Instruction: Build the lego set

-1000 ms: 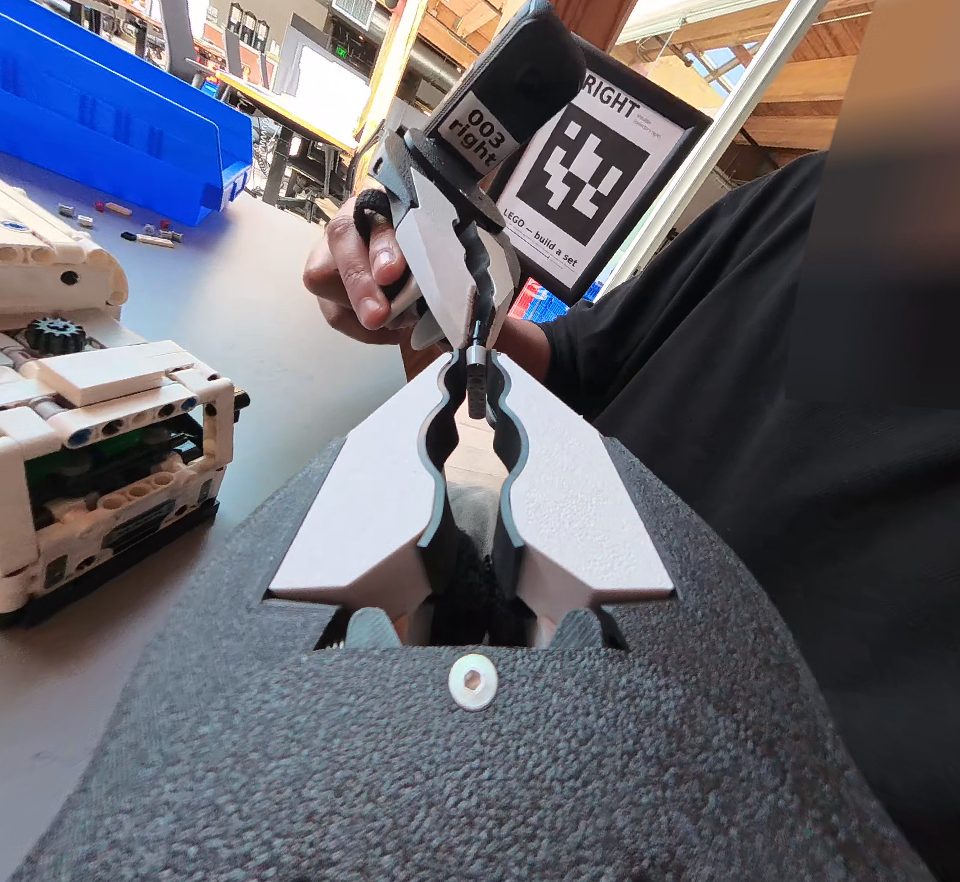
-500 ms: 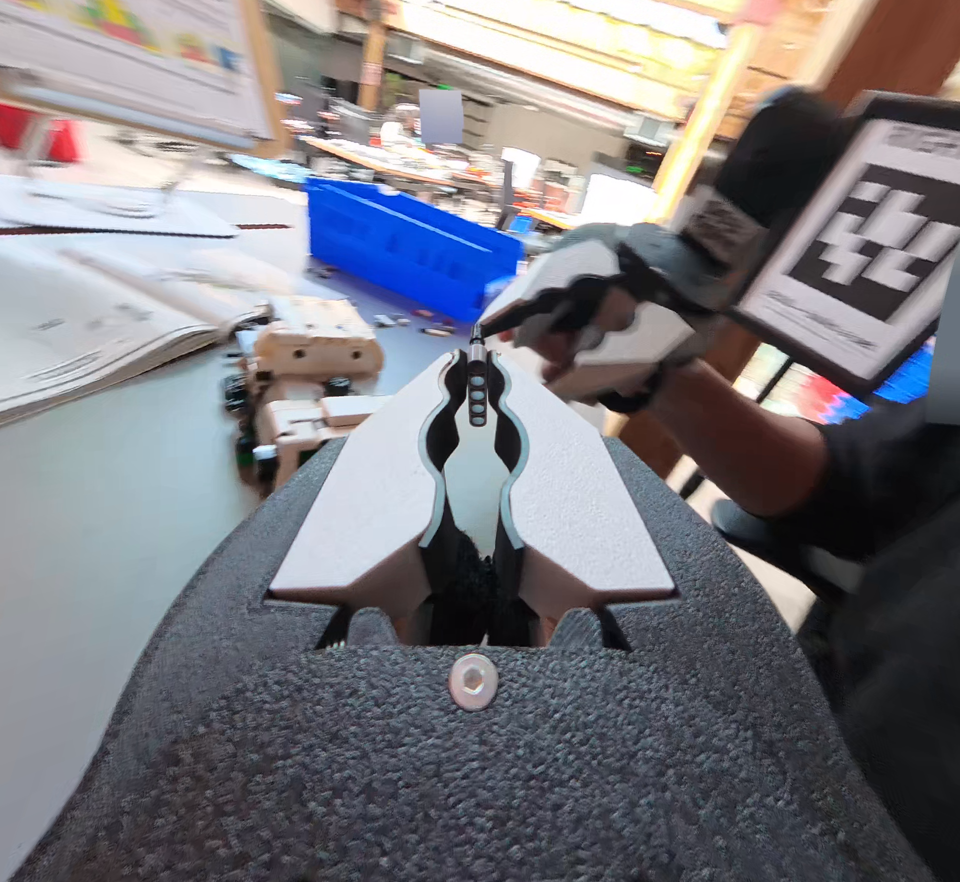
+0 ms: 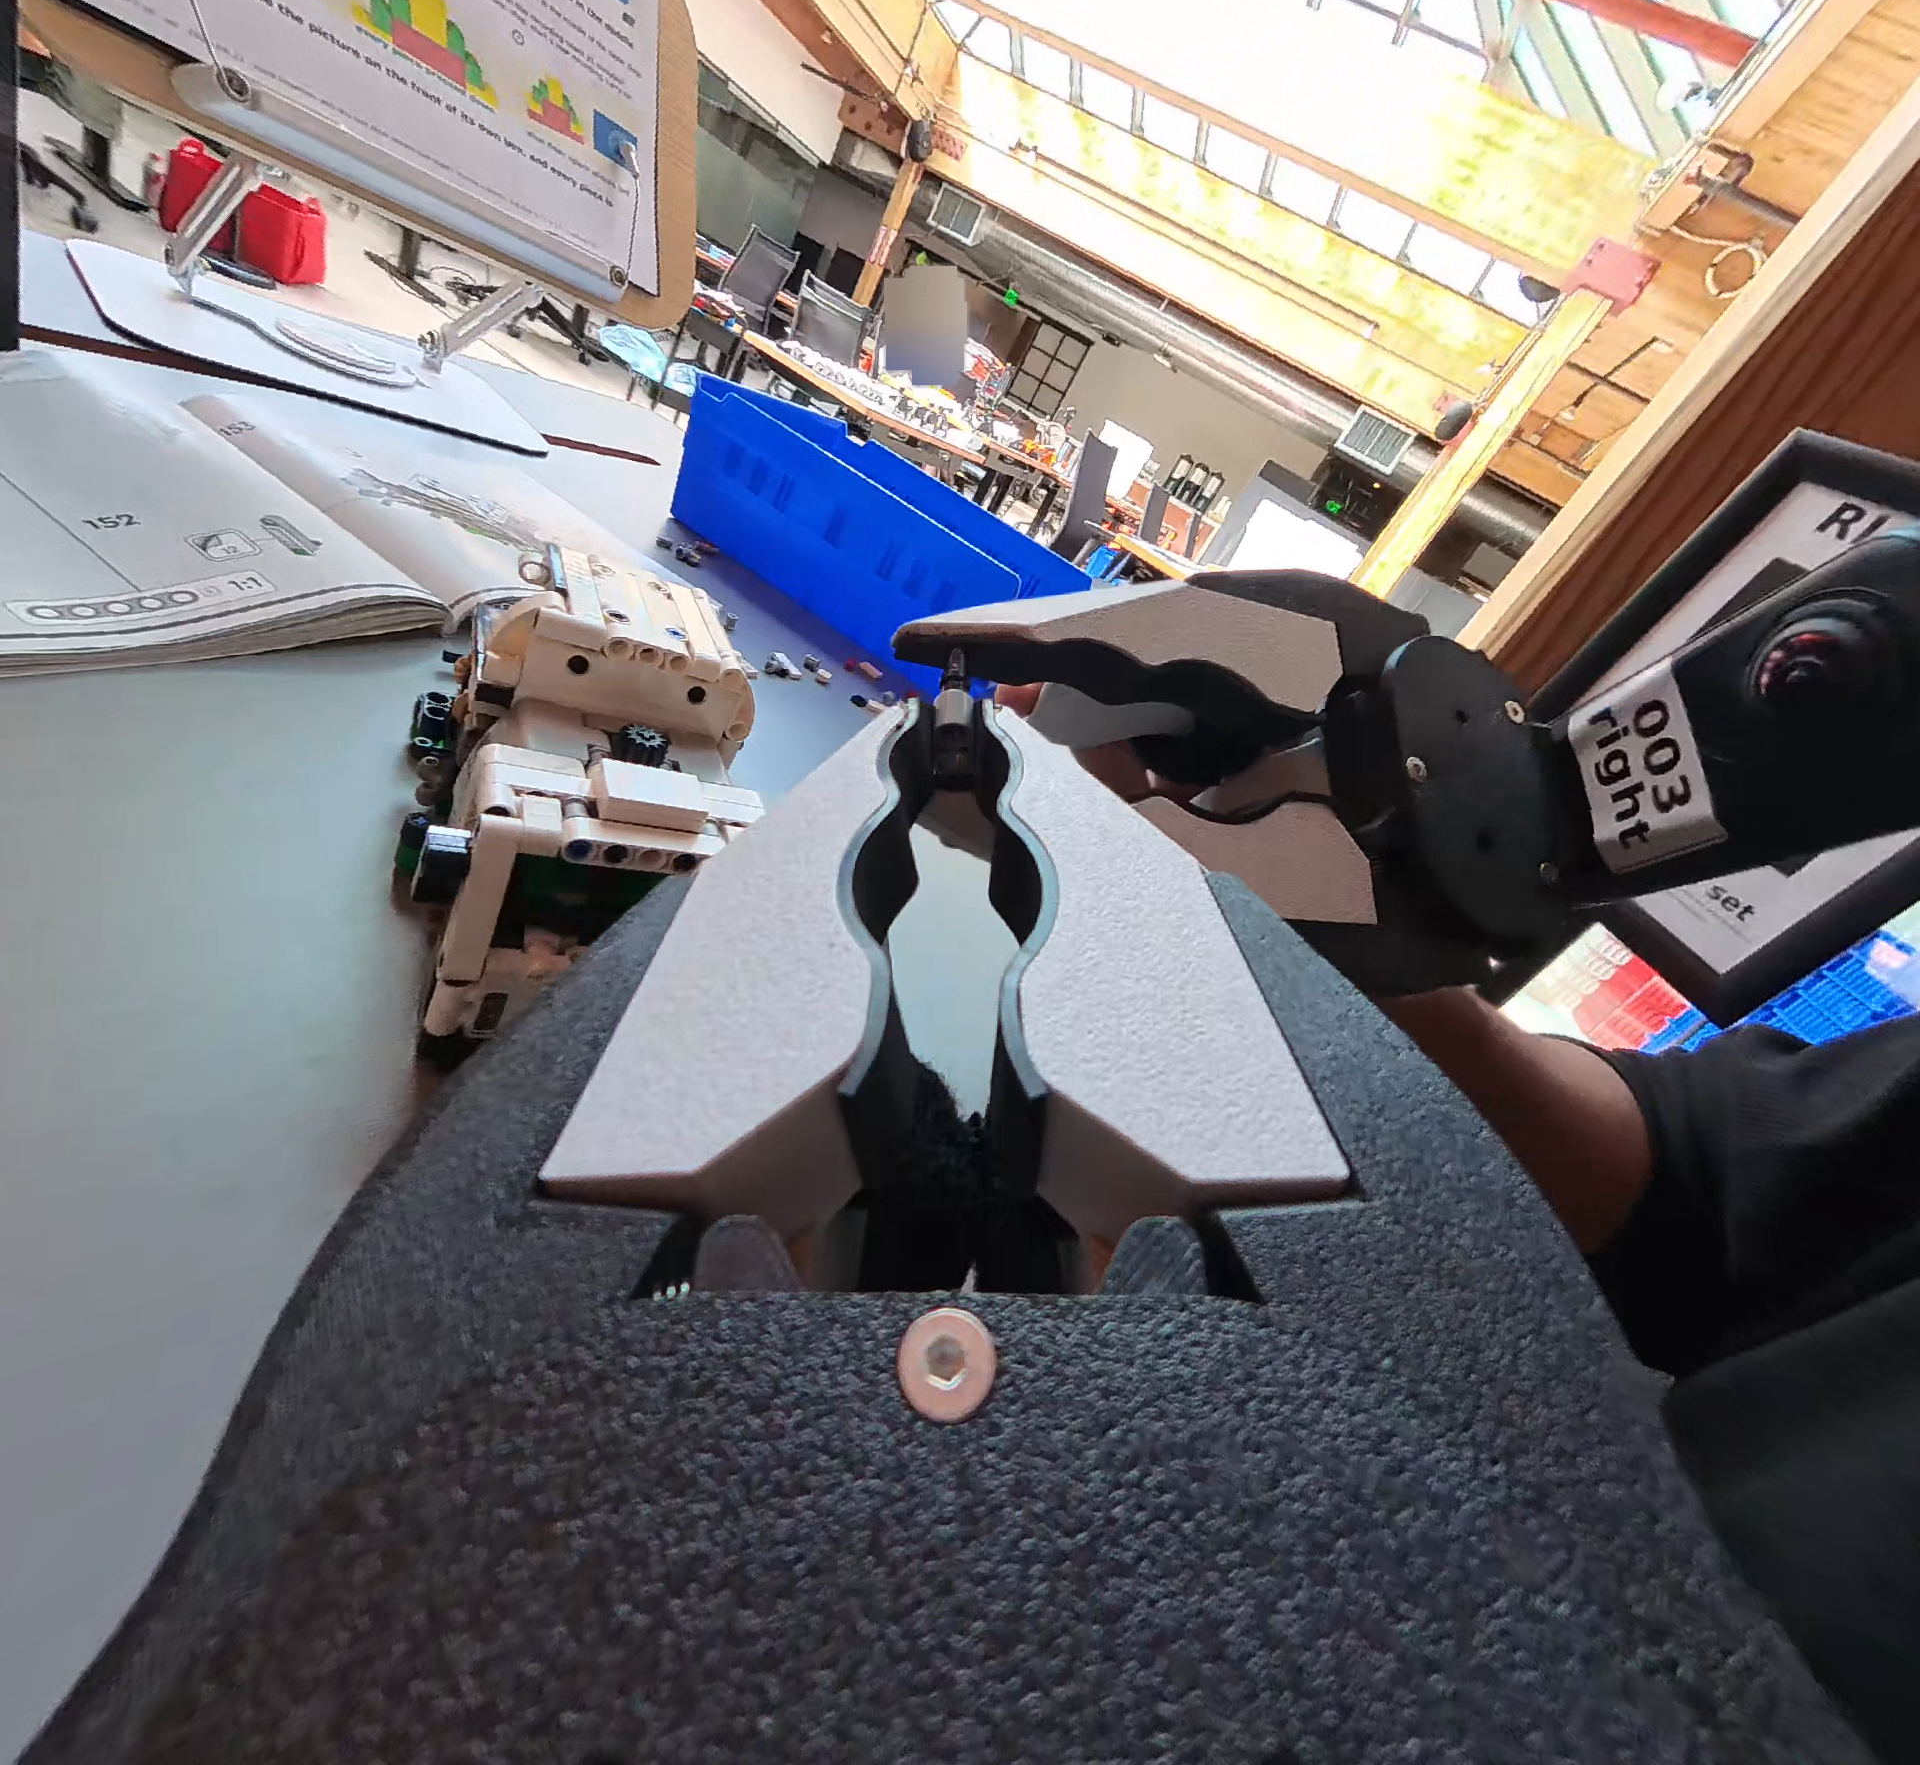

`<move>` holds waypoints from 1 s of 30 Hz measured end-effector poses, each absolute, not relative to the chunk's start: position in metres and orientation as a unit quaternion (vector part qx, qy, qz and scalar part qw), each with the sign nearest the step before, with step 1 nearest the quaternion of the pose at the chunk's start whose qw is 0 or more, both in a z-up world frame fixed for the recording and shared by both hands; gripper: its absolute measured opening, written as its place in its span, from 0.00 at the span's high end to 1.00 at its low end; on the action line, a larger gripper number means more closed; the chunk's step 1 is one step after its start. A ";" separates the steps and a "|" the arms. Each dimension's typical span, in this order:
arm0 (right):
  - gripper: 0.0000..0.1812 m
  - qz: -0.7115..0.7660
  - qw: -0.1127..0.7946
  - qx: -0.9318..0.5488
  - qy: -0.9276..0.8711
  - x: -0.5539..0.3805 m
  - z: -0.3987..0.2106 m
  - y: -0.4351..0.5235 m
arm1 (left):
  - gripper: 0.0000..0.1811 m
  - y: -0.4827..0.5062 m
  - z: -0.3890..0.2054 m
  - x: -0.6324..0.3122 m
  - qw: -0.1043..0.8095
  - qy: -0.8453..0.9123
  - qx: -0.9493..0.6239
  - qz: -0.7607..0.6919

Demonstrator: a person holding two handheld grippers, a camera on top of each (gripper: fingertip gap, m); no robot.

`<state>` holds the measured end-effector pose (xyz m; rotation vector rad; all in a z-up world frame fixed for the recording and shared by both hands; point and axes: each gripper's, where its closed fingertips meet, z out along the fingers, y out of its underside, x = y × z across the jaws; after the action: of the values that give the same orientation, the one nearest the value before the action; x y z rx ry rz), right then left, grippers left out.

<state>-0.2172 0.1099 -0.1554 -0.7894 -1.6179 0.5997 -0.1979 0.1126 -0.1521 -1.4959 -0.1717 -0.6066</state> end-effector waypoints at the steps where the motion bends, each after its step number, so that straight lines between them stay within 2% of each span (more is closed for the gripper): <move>1: 0.86 0.256 0.583 -0.336 -0.694 -0.217 -0.155 0.110 | 0.97 0.113 -0.152 -0.198 0.689 -0.077 -0.668 -0.270; 6: 0.90 0.253 0.584 -0.337 -0.694 -0.218 -0.159 0.108 | 0.97 0.113 -0.154 -0.198 0.683 -0.079 -0.671 -0.277; 13: 0.89 0.271 0.577 -0.333 -0.695 -0.218 -0.160 0.109 | 0.97 0.114 -0.157 -0.197 0.678 -0.061 -0.684 -0.263; 18: 0.86 0.341 0.535 -0.356 -0.686 -0.206 -0.142 0.117 | 0.97 0.110 -0.143 -0.214 0.683 -0.028 -0.692 -0.232; 21: 0.86 0.395 0.473 -0.388 -0.685 -0.201 -0.139 0.136 | 0.97 0.111 -0.141 -0.238 0.674 -0.032 -0.703 -0.226; 30: 0.90 0.516 0.390 -0.424 -0.635 -0.236 -0.112 0.225 | 0.97 0.151 -0.110 -0.320 0.695 0.002 -0.695 -0.185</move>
<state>-0.2361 0.2246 -0.1117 -1.0774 -1.6132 1.3109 -0.3203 0.1509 -0.1098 -1.5509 0.0043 -0.4127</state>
